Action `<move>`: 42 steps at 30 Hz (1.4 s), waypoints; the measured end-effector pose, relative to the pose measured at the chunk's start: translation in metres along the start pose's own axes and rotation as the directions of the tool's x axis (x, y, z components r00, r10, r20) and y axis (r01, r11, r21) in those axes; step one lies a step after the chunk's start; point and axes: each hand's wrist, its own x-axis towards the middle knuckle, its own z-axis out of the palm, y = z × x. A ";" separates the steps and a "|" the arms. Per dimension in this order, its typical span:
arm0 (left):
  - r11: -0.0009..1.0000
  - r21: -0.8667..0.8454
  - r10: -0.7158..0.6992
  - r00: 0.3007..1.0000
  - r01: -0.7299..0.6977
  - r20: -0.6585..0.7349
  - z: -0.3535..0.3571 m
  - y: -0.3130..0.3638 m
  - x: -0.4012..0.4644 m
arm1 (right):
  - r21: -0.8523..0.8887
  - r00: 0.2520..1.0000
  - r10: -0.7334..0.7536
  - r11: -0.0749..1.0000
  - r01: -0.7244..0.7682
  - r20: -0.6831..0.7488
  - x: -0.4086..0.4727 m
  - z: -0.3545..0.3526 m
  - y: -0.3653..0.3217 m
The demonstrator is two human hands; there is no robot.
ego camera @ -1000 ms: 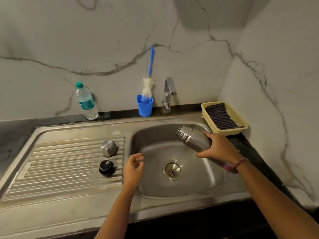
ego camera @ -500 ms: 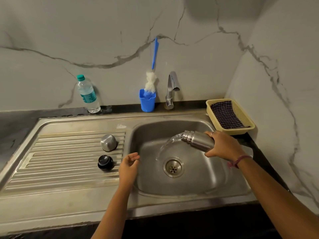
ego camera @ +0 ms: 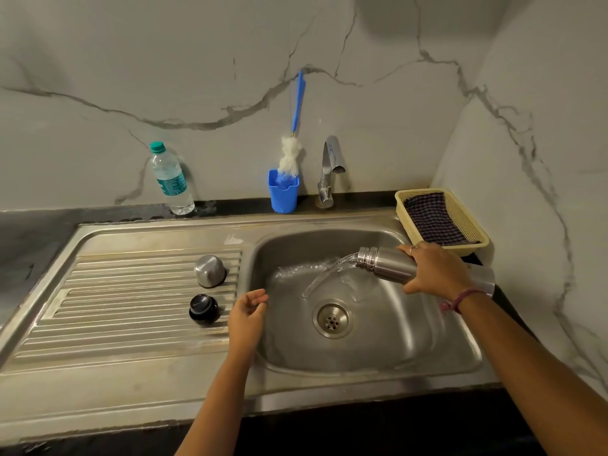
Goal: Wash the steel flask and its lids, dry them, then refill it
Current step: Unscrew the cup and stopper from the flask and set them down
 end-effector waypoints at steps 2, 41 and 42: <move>1.000 -0.004 0.001 1.000 -0.001 0.000 0.000 0.001 -0.001 | 0.003 1.000 0.003 1.000 -0.003 -0.006 -0.001 0.000 0.000; 0.999 -0.022 -0.036 0.999 0.036 -0.007 -0.004 0.010 -0.012 | -0.421 0.967 -0.147 0.906 0.047 -0.209 0.002 -0.044 -0.014; 0.999 -0.028 -0.038 0.999 0.037 -0.007 -0.004 0.011 -0.013 | -0.443 0.964 -0.164 0.895 0.055 -0.211 0.002 -0.044 -0.015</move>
